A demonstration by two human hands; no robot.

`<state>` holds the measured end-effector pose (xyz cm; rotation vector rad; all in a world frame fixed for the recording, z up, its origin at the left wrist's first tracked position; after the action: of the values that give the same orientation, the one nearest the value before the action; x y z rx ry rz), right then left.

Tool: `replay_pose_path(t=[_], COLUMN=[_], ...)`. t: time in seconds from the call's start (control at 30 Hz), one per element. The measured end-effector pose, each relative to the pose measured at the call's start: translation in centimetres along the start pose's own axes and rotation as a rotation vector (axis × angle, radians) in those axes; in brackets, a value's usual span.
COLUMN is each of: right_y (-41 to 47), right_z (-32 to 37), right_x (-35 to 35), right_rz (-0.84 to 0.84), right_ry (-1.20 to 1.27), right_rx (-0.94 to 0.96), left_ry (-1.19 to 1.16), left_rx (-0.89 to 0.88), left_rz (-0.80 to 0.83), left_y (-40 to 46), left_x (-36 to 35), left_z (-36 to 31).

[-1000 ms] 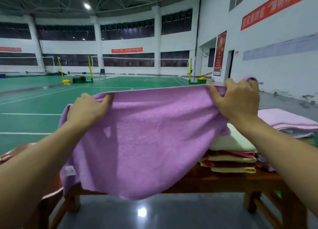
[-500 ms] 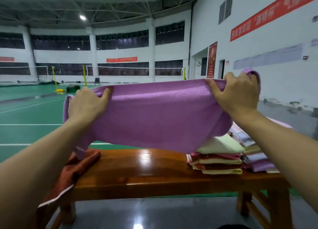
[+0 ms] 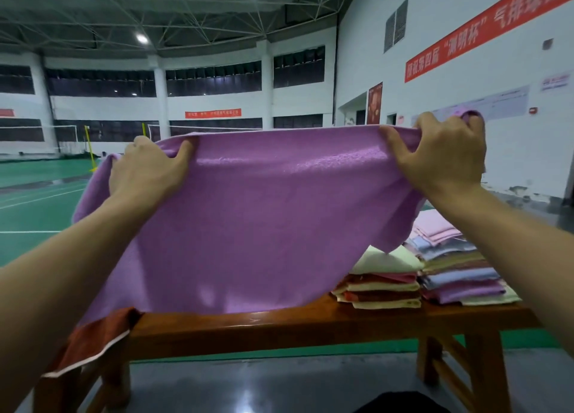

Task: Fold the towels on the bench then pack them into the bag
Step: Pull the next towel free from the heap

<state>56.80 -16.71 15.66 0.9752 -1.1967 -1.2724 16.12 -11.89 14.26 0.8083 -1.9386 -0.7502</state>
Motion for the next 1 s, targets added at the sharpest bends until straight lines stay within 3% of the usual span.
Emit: replay_pose_path(t=[0.4, 0.6, 1.0], right_y=[-4.3, -6.0, -12.0], right_z=[-2.6, -2.7, 0.0], right_x=[2.3, -1.6, -19.0], right_rz=[0.065, 0.125, 0.681], right_ry=[0.007, -0.045, -0.299], right_rx=[0.015, 0.008, 0.123], left_ry=[-0.002, 0.041, 0.279], left_rx=[-0.040, 0.005, 0.054], left_rz=[0.038, 0.117, 0.385], left_y=[-3.9, -4.2, -3.7], left_x=[-1.8, -4.6, -18.5], left_z=[1.2, 2.2, 9.1])
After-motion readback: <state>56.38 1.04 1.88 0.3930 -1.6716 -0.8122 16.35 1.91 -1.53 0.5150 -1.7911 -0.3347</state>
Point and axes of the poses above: each hand's wrist, its own y-axis towards the middle knuckle, its own x-axis out of the back of the hand, z = x × y, the point moved 2 cm from there along y, towards the middle knuckle, and after that the axes turned 10 degrees about -x, right-handed, at the moved point
